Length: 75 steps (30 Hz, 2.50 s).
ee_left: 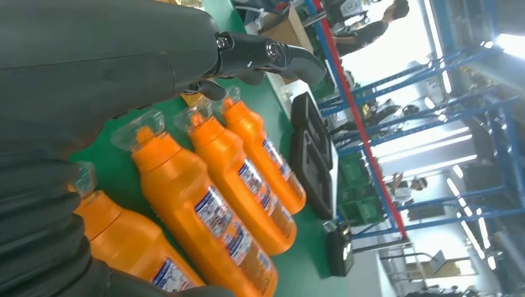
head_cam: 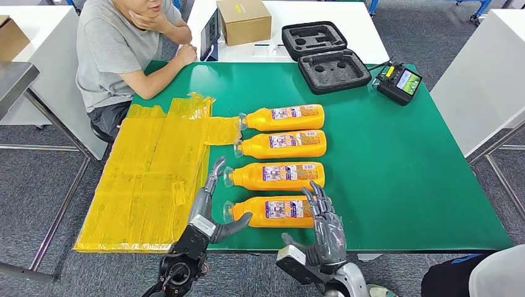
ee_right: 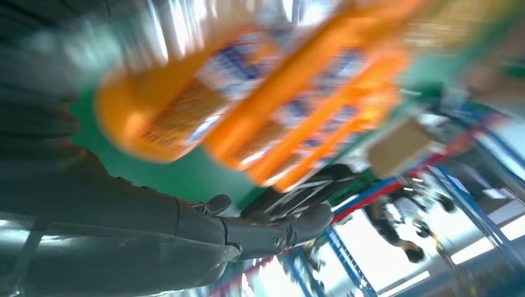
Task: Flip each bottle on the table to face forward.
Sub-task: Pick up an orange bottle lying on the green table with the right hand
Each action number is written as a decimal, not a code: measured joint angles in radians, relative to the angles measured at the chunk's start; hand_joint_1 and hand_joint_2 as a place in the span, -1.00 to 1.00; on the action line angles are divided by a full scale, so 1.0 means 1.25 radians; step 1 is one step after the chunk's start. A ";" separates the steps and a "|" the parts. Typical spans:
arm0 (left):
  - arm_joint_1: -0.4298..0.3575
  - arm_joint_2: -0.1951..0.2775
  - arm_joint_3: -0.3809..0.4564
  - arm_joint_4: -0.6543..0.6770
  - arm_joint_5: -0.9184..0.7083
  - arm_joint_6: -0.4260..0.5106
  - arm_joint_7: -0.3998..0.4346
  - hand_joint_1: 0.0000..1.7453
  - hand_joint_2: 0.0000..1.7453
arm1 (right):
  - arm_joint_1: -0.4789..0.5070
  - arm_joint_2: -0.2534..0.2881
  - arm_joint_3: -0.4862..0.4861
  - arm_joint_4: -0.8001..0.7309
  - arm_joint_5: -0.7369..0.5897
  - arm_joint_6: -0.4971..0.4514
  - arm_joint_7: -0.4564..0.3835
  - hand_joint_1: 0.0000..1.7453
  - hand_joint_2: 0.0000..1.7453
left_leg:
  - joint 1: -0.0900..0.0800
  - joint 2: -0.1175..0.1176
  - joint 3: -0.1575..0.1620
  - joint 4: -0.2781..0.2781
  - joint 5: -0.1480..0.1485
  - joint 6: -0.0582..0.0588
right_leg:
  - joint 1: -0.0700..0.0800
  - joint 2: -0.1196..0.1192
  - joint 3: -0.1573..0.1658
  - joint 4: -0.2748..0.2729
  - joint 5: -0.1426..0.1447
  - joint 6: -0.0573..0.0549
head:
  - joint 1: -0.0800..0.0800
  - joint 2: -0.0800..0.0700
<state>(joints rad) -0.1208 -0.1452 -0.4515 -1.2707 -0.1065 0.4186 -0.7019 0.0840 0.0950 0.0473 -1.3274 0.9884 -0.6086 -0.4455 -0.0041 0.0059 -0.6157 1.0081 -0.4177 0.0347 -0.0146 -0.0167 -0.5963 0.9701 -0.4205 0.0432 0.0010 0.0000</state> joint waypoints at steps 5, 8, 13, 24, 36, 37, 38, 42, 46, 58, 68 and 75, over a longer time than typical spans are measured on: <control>0.023 0.002 0.006 -0.051 0.003 0.010 0.000 -1.00 1.00 | -0.001 0.000 -0.047 0.008 0.126 0.020 0.034 -1.00 1.00 | 0.000 0.000 0.000 0.000 0.000 0.000 | 0.000 0.000 0.000 0.000 0.000 0.000 | 0.000 0.000; 0.028 0.002 0.006 -0.074 0.002 0.013 0.000 -1.00 1.00 | 0.001 0.002 -0.053 0.007 0.176 0.037 0.056 -1.00 1.00 | 0.000 0.000 0.000 0.000 0.000 0.000 | 0.000 0.000 0.000 0.000 0.000 0.000 | 0.000 0.000; 0.028 0.002 0.005 -0.104 -0.004 0.028 0.000 -1.00 1.00 | 0.024 0.006 -0.058 -0.024 0.290 0.047 0.116 -1.00 1.00 | 0.000 0.000 0.000 0.000 0.000 0.000 | 0.000 0.000 0.000 0.000 0.000 0.000 | 0.000 0.000; 0.037 0.002 -0.009 -0.128 -0.005 0.029 0.000 -1.00 1.00 | 0.058 0.006 -0.062 -0.094 0.430 0.079 0.194 -1.00 1.00 | 0.000 0.000 0.000 0.000 0.000 0.000 | 0.000 0.000 0.000 0.000 0.000 0.000 | 0.000 0.000; 0.040 0.000 -0.023 -0.130 -0.005 0.030 0.000 -1.00 1.00 | 0.040 -0.011 -0.064 -0.087 0.454 0.067 0.247 -1.00 1.00 | 0.000 0.000 0.000 0.000 0.000 0.000 | 0.000 0.000 0.000 0.000 0.000 0.000 | 0.000 0.000; 0.040 0.000 -0.024 -0.130 -0.004 0.030 0.000 -1.00 1.00 | 0.035 -0.012 -0.064 -0.082 0.451 0.067 0.245 -1.00 1.00 | 0.000 0.000 0.000 0.000 0.000 0.000 | 0.000 0.000 0.000 0.000 0.000 0.000 | 0.000 0.000; 0.040 0.000 -0.025 -0.130 -0.004 0.030 0.000 -1.00 1.00 | 0.030 -0.014 -0.065 -0.076 0.448 0.067 0.243 -1.00 1.00 | 0.000 0.000 0.000 0.000 0.000 0.000 | 0.000 0.000 0.000 0.000 0.000 0.000 | 0.000 0.000; 0.040 0.000 -0.030 -0.130 -0.003 0.030 0.000 -1.00 1.00 | 0.018 -0.018 -0.065 -0.056 0.442 0.065 0.239 -1.00 1.00 | 0.000 0.000 0.000 0.000 0.000 0.000 | 0.000 0.000 0.000 0.000 0.000 0.000 | 0.000 0.000; 0.040 0.000 -0.035 -0.131 -0.003 0.031 0.000 -1.00 1.00 | 0.003 -0.022 -0.065 -0.034 0.432 0.058 0.227 -1.00 1.00 | 0.000 0.000 0.000 0.000 0.000 0.000 | 0.000 0.000 0.000 0.000 0.000 0.000 | 0.000 0.000; 0.038 0.000 -0.039 -0.131 -0.001 0.032 0.000 -1.00 1.00 | -0.038 -0.034 -0.065 0.029 0.399 0.046 0.201 -1.00 1.00 | 0.000 0.000 0.000 0.000 0.000 0.000 | 0.000 0.000 0.000 0.000 0.000 0.000 | 0.000 0.000; 0.037 -0.001 -0.039 -0.131 0.002 0.031 0.000 -1.00 1.00 | -0.044 -0.034 -0.065 0.037 0.391 0.046 0.196 -1.00 1.00 | 0.000 0.000 0.000 0.000 0.000 0.000 | 0.000 0.000 0.000 0.000 0.000 0.000 | 0.000 0.000; 0.032 -0.001 -0.039 -0.131 0.004 0.031 0.000 -1.00 1.00 | -0.065 -0.035 -0.065 0.072 0.355 0.048 0.175 -1.00 1.00 | 0.000 0.000 0.000 0.000 0.000 0.000 | 0.000 0.000 0.000 0.000 0.000 0.000 | 0.000 0.000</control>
<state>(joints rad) -0.0810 -0.1461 -0.5002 -1.4343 -0.1019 0.4570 -0.7019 0.0027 0.0512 -0.0336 -1.2375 1.4316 -0.5487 -0.2273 -0.0041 0.0064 -0.6155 1.0081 -0.4177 0.0347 -0.0145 -0.0166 -0.5966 0.9701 -0.4204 0.0433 0.0008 0.0000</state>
